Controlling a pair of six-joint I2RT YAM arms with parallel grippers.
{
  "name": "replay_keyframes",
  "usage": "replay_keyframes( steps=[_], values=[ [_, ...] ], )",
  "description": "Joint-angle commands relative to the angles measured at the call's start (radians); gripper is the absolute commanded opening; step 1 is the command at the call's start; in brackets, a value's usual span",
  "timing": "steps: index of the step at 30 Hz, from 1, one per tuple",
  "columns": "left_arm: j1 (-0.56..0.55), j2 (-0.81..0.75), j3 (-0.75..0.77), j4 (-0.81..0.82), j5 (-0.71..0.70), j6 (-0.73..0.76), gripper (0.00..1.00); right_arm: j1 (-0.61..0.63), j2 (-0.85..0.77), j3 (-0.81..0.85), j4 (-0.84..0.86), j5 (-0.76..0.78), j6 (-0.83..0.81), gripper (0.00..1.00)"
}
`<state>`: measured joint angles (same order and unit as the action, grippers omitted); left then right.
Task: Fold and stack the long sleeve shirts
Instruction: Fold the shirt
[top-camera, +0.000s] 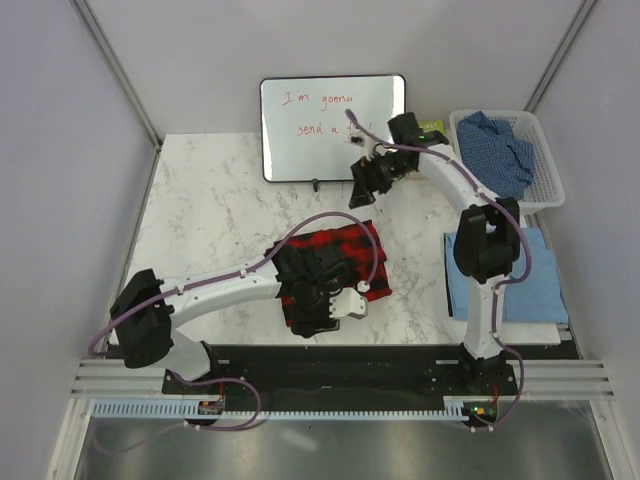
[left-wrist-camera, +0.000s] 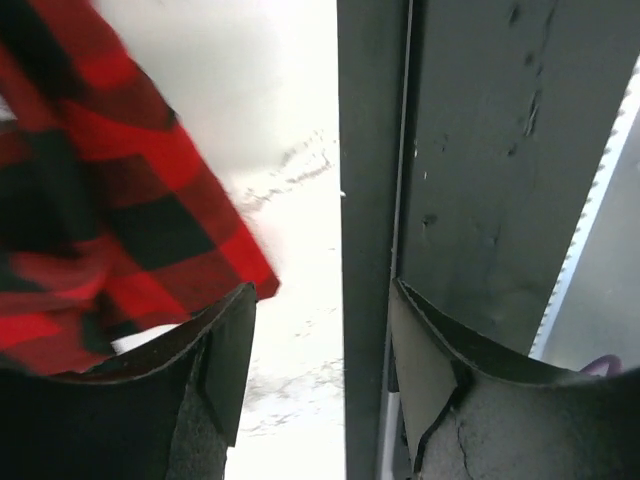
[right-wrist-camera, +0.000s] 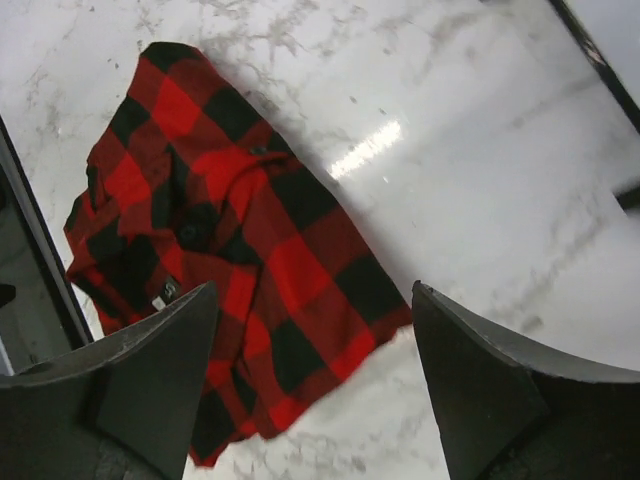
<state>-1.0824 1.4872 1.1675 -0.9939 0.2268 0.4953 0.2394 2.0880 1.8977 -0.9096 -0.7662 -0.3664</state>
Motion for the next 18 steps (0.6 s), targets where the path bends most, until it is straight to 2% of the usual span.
replay_keyframes(
  steps=[1,6,10,11,14,16,18],
  values=[
    [0.076,0.018,-0.112,0.035,0.066,0.077,0.62,0.118,0.122,0.070,0.008,0.065,-0.088,0.83],
    [0.105,0.034,-0.227,0.191,-0.035,0.101,0.59,0.143,0.139,-0.014,-0.002,0.096,-0.149,0.70],
    [0.263,0.117,-0.226,0.239,-0.061,0.147,0.56,0.144,0.046,-0.219,-0.020,0.110,-0.193,0.63],
    [0.351,0.136,-0.210,0.245,-0.063,0.152,0.56,0.143,0.020,-0.264,-0.023,0.107,-0.193,0.62],
    [0.505,0.225,-0.112,0.282,-0.076,0.155,0.56,0.150,-0.125,-0.443,-0.034,0.042,-0.183,0.63],
    [0.602,0.271,-0.013,0.322,-0.081,0.099,0.58,0.179,-0.196,-0.547,-0.046,-0.036,-0.171,0.66],
    [0.657,0.337,0.124,0.319,-0.052,-0.009,0.63,0.260,-0.293,-0.584,-0.045,-0.191,-0.139,0.71]
  ],
)
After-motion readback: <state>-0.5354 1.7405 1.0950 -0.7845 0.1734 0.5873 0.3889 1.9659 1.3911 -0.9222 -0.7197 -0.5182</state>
